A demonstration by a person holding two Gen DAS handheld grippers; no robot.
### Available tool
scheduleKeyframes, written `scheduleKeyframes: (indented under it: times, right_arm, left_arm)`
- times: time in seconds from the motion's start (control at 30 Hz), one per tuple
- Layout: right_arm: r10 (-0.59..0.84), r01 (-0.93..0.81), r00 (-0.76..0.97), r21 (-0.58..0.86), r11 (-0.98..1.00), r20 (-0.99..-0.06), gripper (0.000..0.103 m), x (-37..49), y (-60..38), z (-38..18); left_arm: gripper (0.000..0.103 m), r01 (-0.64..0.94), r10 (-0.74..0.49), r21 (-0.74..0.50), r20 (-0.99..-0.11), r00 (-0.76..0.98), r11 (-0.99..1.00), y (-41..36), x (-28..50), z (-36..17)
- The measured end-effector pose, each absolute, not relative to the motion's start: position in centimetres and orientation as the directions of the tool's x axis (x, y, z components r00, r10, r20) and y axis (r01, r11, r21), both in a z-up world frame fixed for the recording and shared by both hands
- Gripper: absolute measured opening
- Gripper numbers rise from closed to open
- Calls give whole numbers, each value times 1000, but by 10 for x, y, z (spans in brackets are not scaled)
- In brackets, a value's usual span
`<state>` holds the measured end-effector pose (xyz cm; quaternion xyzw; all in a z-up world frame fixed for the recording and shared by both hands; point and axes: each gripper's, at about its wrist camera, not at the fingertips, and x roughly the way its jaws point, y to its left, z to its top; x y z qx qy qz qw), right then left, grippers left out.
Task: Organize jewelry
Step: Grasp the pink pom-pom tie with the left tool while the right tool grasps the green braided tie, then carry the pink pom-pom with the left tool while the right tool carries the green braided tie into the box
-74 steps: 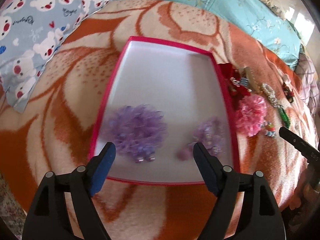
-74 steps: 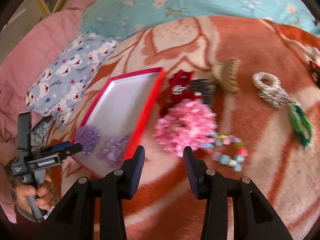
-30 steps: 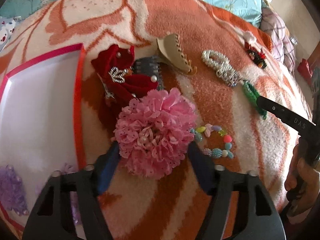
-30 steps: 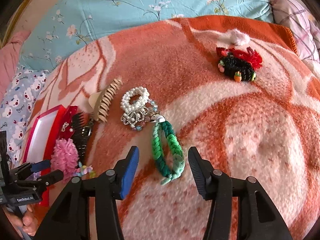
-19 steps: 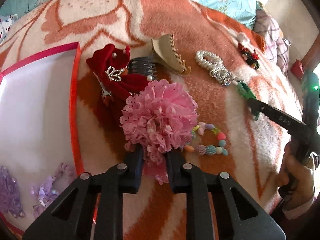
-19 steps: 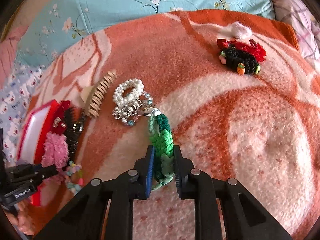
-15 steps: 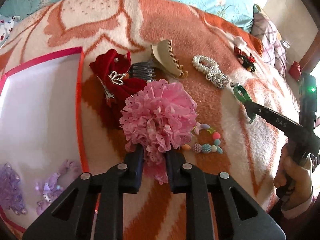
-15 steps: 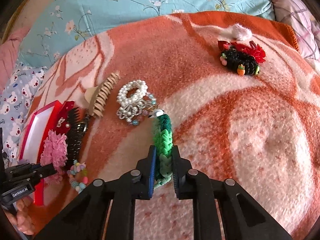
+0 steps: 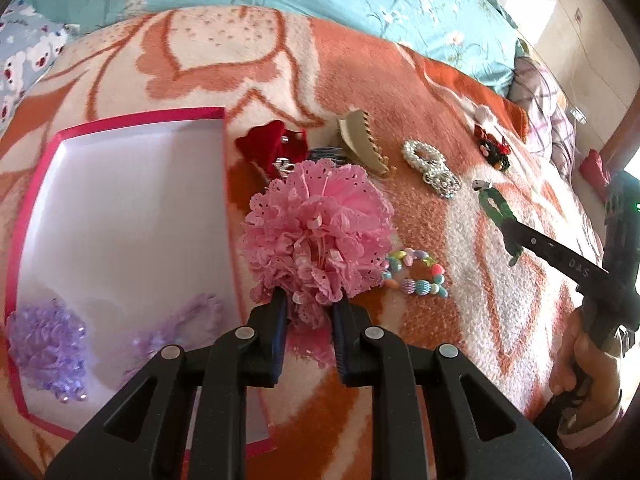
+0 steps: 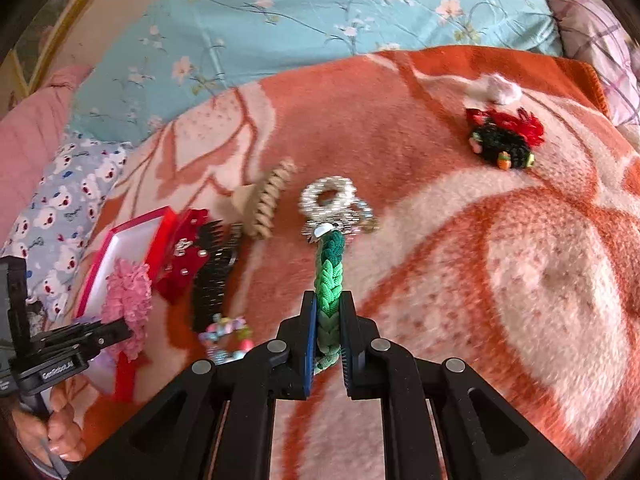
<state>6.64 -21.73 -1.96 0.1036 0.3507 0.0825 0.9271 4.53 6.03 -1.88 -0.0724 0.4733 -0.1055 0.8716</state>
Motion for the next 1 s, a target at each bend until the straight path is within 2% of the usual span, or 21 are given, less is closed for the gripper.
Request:
scheduleKeyframes:
  times: [1.0]
  right_arm:
    - [510,-446,584,276,852,-631,10,73,-9,-22]
  left_arm:
    - [17,-139,-85,-211,-791,606,968,197,20,-10]
